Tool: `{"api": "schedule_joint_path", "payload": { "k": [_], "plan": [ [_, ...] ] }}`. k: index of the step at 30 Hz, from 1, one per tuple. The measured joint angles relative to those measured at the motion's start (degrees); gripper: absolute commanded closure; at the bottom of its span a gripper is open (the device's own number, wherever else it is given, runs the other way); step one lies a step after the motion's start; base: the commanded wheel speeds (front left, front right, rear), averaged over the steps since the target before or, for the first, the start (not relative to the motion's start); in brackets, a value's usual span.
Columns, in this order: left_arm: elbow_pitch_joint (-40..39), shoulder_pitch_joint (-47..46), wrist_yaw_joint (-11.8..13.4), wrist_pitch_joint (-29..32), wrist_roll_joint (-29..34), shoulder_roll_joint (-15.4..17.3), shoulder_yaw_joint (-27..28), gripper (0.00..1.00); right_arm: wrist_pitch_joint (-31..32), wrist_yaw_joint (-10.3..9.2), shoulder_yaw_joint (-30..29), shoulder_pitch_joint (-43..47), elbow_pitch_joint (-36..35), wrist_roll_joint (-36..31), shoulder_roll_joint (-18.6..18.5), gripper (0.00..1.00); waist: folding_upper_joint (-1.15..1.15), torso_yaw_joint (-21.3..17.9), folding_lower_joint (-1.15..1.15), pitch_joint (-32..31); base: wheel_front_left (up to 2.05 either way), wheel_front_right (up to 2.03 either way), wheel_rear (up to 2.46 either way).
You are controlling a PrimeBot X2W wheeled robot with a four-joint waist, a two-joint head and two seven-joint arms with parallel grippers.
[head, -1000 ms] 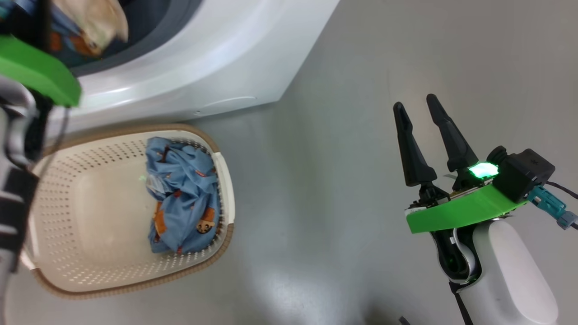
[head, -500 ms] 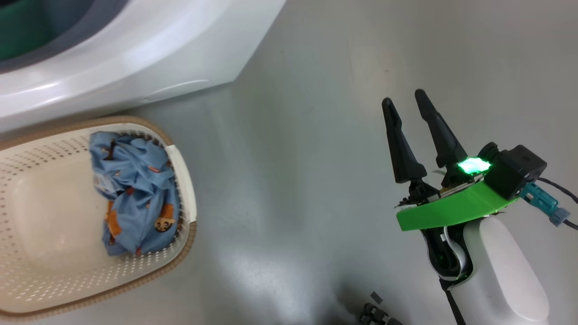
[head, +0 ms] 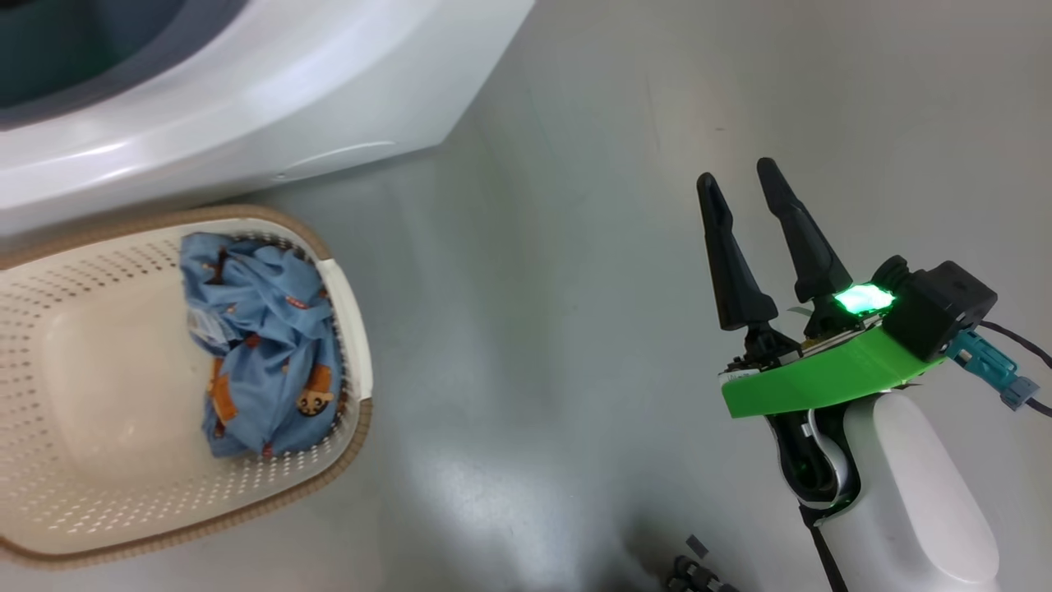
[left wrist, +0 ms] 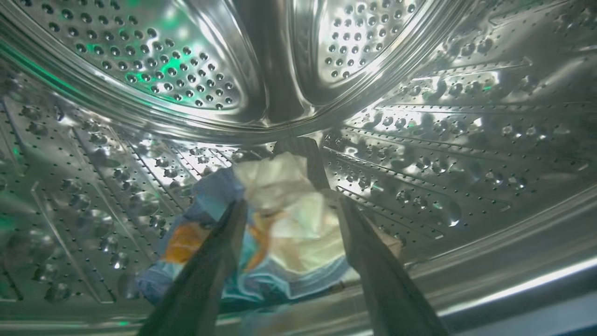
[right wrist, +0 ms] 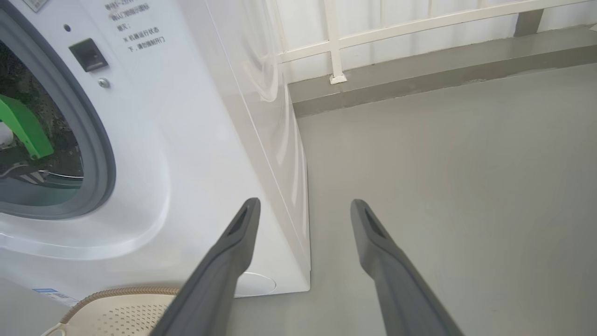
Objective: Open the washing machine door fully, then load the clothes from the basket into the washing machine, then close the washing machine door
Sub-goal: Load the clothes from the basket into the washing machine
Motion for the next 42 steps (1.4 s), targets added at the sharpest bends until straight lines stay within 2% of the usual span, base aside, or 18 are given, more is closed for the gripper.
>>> {"api": "schedule_joint_path", "payload": {
  "k": [11, 20, 33, 36, 38, 42],
  "plan": [
    [0.22, 5.93, -1.54, -8.25, -0.53, -2.43, -1.31, 0.00, 0.00, 0.00, -0.44, -0.26, 0.59, -0.41, -0.71, 0.00, 0.00, 2.97, 0.00, -4.05, 0.00, 0.00, 0.00],
    [-6.98, 14.58, -1.08, -9.73, -1.47, -3.10, 0.10, 0.00, 0.00, 0.00, -1.20, 0.25, 1.14, -0.41, -1.98, 0.00, 0.00, 5.29, 0.00, -8.30, 0.00, 0.00, 0.00],
    [-24.46, 33.71, 1.68, -9.89, -2.32, -3.00, 3.47, 0.00, 0.00, 0.00, -1.16, 1.87, 2.46, -0.38, -3.55, 0.00, 0.00, 8.37, 0.00, -14.93, 0.00, 0.00, 0.00],
    [-29.86, 39.69, 3.37, -9.89, -2.42, -3.01, 4.63, 0.00, 0.00, 0.00, -1.03, 2.74, 2.99, -0.36, -4.35, 0.00, 0.00, 9.22, 0.00, -17.34, 0.00, 0.00, 0.00],
    [-31.23, 41.28, 3.46, -9.89, -2.56, -3.03, 5.01, 0.00, 0.00, 0.00, -0.97, 2.94, 3.12, -0.30, -4.50, 0.00, 0.00, 9.44, 0.00, -17.96, 0.00, 0.00, 0.00],
    [-36.37, 47.34, 5.15, -9.89, -2.56, -3.09, 6.04, 0.00, 0.00, 0.00, -0.48, 3.99, 3.63, -0.05, -5.11, 0.00, 0.00, 10.42, 0.00, -20.35, 0.00, 0.00, 0.00]
  ]
}}
